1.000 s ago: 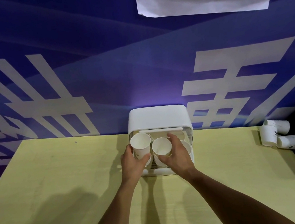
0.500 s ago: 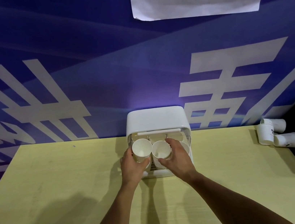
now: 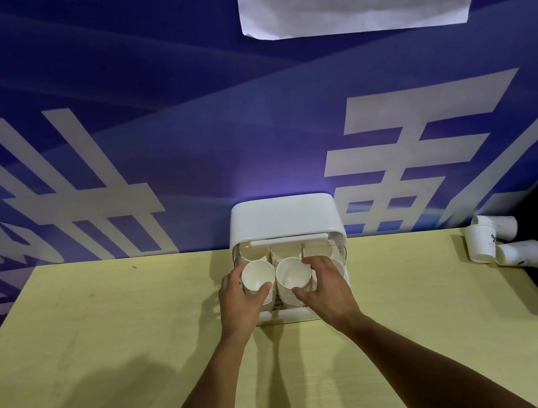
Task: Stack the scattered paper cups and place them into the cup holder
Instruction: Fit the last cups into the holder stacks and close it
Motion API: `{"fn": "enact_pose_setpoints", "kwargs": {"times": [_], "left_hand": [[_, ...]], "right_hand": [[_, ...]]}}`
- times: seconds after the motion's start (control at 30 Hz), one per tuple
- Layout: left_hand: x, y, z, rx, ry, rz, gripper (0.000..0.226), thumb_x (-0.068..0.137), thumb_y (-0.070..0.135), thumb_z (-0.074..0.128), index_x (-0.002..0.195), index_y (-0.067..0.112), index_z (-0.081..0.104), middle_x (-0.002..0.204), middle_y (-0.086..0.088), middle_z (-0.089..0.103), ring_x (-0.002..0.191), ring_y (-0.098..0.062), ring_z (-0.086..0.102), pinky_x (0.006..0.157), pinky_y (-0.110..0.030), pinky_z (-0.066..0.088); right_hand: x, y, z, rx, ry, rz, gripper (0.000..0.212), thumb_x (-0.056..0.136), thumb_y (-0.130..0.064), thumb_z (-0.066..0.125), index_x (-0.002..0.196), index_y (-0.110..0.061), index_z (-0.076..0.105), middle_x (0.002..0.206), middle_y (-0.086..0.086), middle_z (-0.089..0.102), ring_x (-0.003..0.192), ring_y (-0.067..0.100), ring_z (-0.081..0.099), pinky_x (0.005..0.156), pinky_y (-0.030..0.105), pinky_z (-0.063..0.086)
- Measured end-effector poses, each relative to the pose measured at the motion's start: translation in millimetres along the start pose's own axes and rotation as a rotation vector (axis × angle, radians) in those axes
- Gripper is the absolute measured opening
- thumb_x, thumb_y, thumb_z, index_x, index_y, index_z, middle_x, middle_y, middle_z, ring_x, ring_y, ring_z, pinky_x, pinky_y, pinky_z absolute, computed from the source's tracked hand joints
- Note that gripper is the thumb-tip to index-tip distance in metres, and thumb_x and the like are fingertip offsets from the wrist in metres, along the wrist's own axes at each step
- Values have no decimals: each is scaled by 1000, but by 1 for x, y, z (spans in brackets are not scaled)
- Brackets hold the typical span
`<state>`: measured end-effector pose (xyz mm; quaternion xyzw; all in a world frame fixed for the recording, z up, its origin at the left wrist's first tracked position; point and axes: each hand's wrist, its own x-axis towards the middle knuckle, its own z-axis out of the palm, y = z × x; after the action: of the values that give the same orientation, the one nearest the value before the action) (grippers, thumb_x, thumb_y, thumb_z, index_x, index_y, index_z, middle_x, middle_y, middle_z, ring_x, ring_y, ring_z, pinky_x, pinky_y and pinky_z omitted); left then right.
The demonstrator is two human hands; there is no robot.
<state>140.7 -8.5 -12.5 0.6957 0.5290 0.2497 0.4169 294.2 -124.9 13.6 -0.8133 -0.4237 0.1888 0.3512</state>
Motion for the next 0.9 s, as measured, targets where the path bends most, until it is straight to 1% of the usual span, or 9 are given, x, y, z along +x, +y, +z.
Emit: {"fn": "enact_pose_setpoints", "kwargs": {"times": [0.1, 0.3, 0.43, 0.53, 0.63, 0.7, 0.8, 0.9], "left_hand": [[1, -1, 1, 41, -9, -8, 62, 79, 29, 81, 135, 20, 54, 133, -2, 53, 122, -21, 50, 98, -32, 45], [1, -3, 7, 63, -12, -33, 64, 81, 26, 80, 138, 16, 53, 136, -4, 48, 122, -24, 52, 104, -39, 46], [2, -2, 8, 87, -10, -42, 66, 81, 27, 80, 139, 14, 52, 136, -5, 47, 123, -25, 51, 105, -39, 45], [2, 2, 7, 126, 8, -43, 66, 79, 28, 80, 138, 14, 54, 134, -5, 48, 122, -25, 51, 104, -35, 45], [-2, 8, 7, 140, 61, 8, 60, 77, 27, 80, 133, 15, 59, 130, -4, 52, 119, -25, 51, 101, -34, 45], [-5, 13, 8, 147, 70, 64, 55, 78, 28, 80, 129, 16, 63, 128, 0, 55, 118, -23, 50, 100, -31, 43], [-8, 18, 14, 200, 28, 157, 50, 78, 35, 79, 123, 19, 67, 125, 7, 58, 117, -19, 48, 101, -33, 43], [-8, 21, 21, 220, 29, 188, 50, 77, 38, 80, 121, 19, 68, 126, 8, 59, 119, -18, 49, 103, -38, 43]], "right_hand": [[-1, 3, 0, -2, 3, 8, 62, 79, -32, 76, 134, -17, 52, 133, -3, 56, 120, 14, 49, 95, 30, 46], [-2, 8, 0, -14, 29, 18, 63, 79, -36, 78, 134, -21, 51, 133, -6, 55, 121, 12, 48, 95, 28, 46], [-3, 11, -1, -20, 38, 14, 60, 80, -36, 77, 133, -22, 52, 134, -6, 55, 122, 13, 49, 96, 30, 48], [-4, 14, -1, -35, 45, 13, 58, 81, -40, 76, 131, -23, 53, 132, -7, 55, 122, 14, 50, 95, 32, 50], [-5, 16, -3, -49, 69, 3, 51, 84, -41, 74, 129, -24, 56, 133, -7, 56, 120, 14, 52, 94, 32, 52], [-6, 18, -5, -73, 76, -5, 47, 88, -40, 70, 130, -24, 59, 135, -6, 56, 121, 14, 53, 95, 30, 51], [-7, 22, -5, -131, 48, -27, 44, 93, -41, 62, 133, -22, 61, 137, -4, 55, 124, 13, 50, 98, 25, 46], [-7, 25, -2, -157, 46, -51, 41, 97, -42, 55, 132, -21, 63, 138, 0, 55, 127, 16, 49, 96, 20, 38]]}}
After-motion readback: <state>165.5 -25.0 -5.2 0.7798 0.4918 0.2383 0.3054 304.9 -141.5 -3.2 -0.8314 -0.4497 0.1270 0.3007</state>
